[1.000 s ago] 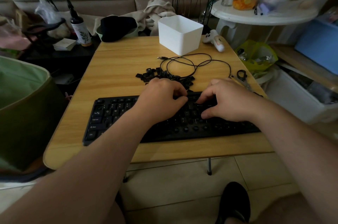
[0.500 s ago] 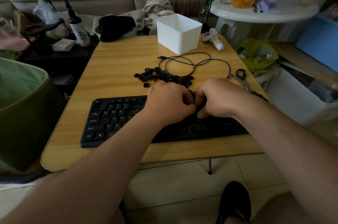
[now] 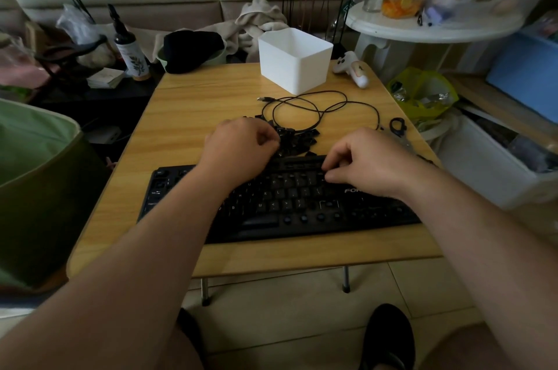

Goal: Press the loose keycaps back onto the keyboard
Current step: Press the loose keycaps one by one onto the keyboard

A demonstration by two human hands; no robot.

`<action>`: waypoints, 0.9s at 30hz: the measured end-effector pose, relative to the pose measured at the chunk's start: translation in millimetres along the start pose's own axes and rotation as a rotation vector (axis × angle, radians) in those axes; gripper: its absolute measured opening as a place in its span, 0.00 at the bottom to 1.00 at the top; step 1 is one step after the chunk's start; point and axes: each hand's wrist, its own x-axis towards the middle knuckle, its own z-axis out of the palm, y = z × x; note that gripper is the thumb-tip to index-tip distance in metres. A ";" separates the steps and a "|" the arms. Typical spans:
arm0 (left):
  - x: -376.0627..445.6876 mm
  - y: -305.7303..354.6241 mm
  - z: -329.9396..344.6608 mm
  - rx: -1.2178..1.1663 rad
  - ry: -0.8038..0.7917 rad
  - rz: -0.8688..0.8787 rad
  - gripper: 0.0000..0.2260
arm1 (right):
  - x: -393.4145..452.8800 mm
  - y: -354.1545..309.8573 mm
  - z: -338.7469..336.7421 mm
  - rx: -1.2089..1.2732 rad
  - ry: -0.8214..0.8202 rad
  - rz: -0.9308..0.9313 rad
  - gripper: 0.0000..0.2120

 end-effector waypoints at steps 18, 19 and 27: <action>10.3 1.4 -3.2 -0.035 -0.093 0.105 0.06 | 35.4 -17.5 7.9 -0.086 0.072 0.042 0.20; 9.4 4.2 -2.8 -0.033 -0.109 0.135 0.08 | 37.9 -18.8 9.3 -0.097 0.030 0.048 0.25; 3.8 11.4 2.1 -0.058 -0.205 0.156 0.19 | 51.0 -18.0 19.6 -0.098 -0.090 0.074 0.27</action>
